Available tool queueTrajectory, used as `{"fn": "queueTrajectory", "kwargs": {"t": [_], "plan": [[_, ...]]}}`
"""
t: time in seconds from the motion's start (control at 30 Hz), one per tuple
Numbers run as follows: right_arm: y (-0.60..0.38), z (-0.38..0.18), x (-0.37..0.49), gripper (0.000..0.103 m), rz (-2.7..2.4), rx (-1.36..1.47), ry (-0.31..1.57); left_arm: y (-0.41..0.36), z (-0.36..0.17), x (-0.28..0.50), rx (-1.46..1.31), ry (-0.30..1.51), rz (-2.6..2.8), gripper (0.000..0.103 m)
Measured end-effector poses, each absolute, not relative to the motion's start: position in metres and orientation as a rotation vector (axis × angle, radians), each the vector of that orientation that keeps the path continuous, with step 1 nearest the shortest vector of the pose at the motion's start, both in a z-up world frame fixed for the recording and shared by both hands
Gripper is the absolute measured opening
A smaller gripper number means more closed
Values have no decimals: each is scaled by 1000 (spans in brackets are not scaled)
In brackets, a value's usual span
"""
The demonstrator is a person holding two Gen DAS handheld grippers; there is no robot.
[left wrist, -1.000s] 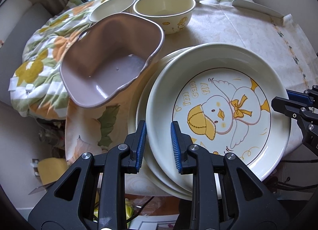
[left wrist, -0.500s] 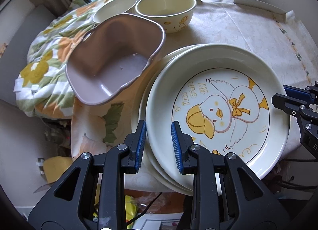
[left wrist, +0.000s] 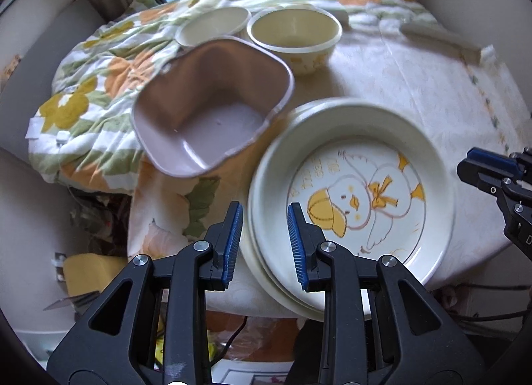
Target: Organize plates and bowls
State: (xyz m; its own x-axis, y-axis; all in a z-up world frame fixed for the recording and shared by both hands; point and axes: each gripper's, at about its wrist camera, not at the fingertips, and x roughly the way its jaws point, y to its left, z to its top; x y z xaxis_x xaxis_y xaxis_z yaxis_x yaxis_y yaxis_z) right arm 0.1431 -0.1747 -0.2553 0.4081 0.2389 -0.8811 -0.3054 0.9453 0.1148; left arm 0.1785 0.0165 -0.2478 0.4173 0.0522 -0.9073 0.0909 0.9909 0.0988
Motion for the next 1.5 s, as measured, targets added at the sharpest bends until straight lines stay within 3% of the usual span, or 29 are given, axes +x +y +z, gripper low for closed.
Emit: {"fn": "queueTrajectory", "kwargs": {"t": [0.07, 0.1, 0.13, 0.17, 0.2, 0.23, 0.47, 0.73, 0.8, 0.87, 1.0, 1.17, 1.27, 1.33, 1.43, 1.5], "plan": [[-179, -243, 150, 16, 385, -25, 1086, 28, -226, 178, 88, 1096, -5, 28], [-181, -236, 152, 23, 409, -9, 1076, 35, -213, 178, 62, 1063, 14, 31], [-181, -229, 155, 46, 430, 0, 1065, 42, -201, 177, 38, 1032, 32, 47], [-182, -220, 159, 62, 457, 15, 1042, 49, -189, 176, 9, 1002, 48, 84], [-182, -214, 163, 89, 484, 32, 1024, 57, -179, 176, -25, 971, 63, 100], [-181, -208, 168, 94, 511, 48, 1010, 65, -169, 174, -61, 931, 76, 103], [-144, -195, 222, 95, 612, -14, 1064, 110, -175, 191, -252, 965, 145, 103], [-86, -254, 286, 94, 672, -25, 1270, 146, -238, 223, -471, 1085, 169, 102], [-75, -274, 296, 92, 678, -10, 1322, 149, -253, 232, -475, 1111, 171, 101], [-67, -290, 305, 83, 704, 15, 1361, 151, -266, 241, -488, 1127, 169, 98], [-52, -311, 315, 65, 707, 3, 1406, 157, -286, 260, -500, 1167, 167, 80], [-47, -320, 325, 60, 687, 20, 1410, 160, -300, 273, -498, 1190, 157, 62], [-47, -323, 327, 45, 680, 29, 1410, 158, -305, 277, -489, 1198, 144, 43], [-45, -323, 327, 29, 662, 14, 1402, 157, -307, 279, -489, 1198, 131, 31], [-44, -323, 326, 16, 655, 7, 1395, 154, -306, 282, -461, 1196, 128, 27], [-42, -322, 326, 14, 647, -28, 1386, 153, -306, 285, -437, 1200, 124, 26]]}}
